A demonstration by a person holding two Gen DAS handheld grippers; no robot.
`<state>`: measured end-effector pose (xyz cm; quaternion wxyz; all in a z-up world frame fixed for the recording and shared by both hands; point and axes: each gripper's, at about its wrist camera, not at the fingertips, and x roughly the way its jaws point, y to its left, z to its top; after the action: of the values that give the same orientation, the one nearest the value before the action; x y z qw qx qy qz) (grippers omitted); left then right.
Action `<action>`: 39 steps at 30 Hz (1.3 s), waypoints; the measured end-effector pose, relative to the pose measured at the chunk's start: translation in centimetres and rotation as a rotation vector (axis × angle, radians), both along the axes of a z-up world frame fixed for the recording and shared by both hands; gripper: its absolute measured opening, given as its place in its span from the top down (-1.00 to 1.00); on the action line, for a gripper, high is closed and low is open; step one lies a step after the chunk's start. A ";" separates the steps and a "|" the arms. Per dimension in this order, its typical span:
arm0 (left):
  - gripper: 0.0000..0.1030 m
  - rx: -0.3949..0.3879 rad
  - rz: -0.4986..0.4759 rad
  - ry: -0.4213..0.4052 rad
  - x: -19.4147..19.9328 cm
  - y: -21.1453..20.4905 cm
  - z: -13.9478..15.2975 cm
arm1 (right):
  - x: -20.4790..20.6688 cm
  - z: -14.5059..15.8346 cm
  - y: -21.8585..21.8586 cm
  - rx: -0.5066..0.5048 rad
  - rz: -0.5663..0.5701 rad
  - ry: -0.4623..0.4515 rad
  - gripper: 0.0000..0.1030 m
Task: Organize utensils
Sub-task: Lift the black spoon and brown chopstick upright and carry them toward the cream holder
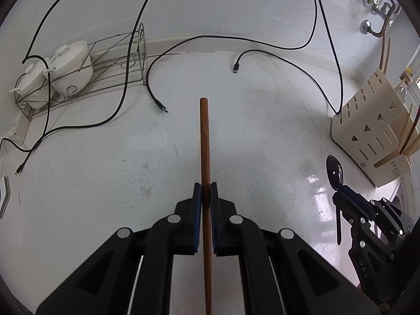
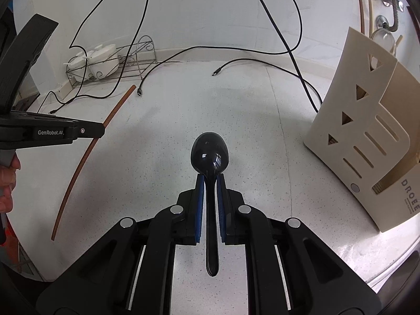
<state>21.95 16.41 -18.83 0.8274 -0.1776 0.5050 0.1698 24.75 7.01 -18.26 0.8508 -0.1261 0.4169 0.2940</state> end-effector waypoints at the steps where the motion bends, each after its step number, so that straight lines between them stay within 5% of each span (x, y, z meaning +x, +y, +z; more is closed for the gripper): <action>1: 0.88 0.004 -0.004 -0.013 -0.1 -0.2 0.5 | -0.1 0.4 0.0 0.001 -0.001 -0.016 0.82; 39: 0.88 0.123 -0.294 -0.617 5.7 -10.0 18.9 | -1.8 13.5 -8.9 0.052 -0.190 -0.644 0.82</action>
<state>27.66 6.46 0.11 0.9658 -0.0957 0.2403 0.0171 22.91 -1.88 -4.75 0.9654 -0.1511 0.1291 0.1688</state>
